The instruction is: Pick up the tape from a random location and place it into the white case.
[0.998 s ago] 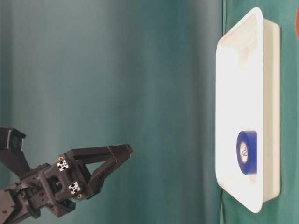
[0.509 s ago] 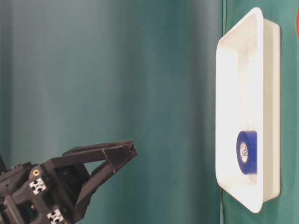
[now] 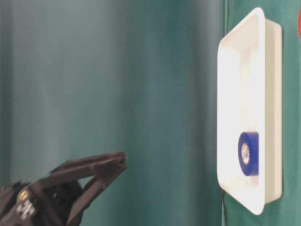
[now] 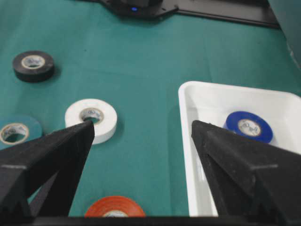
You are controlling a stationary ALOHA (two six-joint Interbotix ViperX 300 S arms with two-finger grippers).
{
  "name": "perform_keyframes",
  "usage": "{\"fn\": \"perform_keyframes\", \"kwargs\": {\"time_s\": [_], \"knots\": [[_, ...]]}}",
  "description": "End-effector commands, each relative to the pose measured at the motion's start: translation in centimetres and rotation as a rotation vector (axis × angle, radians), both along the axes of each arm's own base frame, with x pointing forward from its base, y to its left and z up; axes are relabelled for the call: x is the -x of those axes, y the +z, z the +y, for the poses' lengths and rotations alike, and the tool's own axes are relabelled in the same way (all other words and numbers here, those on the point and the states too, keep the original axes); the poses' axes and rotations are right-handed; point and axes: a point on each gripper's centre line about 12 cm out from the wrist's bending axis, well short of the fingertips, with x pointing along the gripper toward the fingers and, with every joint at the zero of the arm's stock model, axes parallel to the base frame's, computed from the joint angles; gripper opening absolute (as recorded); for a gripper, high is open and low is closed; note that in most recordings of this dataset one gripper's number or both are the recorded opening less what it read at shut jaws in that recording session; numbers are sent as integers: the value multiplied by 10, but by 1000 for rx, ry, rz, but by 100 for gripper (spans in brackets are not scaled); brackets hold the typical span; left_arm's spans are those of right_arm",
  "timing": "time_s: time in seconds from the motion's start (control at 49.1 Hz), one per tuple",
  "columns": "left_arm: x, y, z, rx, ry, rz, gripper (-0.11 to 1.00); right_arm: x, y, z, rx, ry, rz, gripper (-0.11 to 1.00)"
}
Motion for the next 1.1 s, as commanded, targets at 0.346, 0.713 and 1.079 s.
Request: {"fn": "perform_keyframes", "kwargs": {"time_s": [0.346,0.713,1.079], "knots": [[85,35,1,-28,23,-339,98,-3,13,0,-2,-2,-26,92],[142,30,5,-39,67,-469,98,-3,12,0,-2,-2,-23,92],[165,-6,3,-32,77,-507,98,-3,11,0,-4,-2,-15,92]]}}
